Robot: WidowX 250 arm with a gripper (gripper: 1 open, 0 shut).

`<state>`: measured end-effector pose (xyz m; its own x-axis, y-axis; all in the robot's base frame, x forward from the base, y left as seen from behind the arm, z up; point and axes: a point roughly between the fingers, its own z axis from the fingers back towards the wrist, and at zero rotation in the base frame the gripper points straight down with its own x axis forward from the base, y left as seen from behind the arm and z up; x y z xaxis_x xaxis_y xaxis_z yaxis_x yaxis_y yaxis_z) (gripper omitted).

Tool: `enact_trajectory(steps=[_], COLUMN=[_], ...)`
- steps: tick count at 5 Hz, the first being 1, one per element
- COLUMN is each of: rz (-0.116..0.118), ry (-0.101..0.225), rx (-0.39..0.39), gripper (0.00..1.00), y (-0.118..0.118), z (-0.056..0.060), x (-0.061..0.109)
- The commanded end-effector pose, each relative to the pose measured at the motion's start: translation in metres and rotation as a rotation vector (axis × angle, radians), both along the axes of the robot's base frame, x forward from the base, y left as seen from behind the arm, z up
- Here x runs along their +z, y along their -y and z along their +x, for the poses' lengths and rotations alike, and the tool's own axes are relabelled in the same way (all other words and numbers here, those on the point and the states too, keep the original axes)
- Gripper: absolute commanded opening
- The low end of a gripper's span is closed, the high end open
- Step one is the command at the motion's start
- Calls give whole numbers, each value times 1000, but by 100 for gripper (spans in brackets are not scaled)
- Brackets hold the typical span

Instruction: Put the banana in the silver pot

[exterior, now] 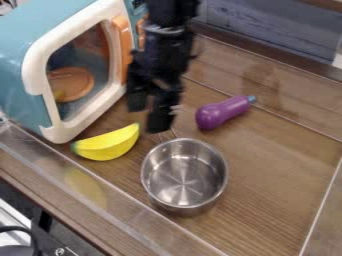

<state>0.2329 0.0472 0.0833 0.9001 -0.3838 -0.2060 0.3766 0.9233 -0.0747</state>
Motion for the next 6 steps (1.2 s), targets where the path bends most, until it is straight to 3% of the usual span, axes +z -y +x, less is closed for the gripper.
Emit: enact_trajectory(steps=[1,2,3,4,5,6], rz=[32,55,68,73,76,80], ry=[71,81,94,104,113,121], rx=[-27,-27,-48,-81,-109,-126], gripper=[100,100,0,100,0,0], y=[-13,-30,-38,-32,-25,-35], z=[-9,-17,-17,-13,-10,-9], x=[3,-8,-17,-19,-19,-23])
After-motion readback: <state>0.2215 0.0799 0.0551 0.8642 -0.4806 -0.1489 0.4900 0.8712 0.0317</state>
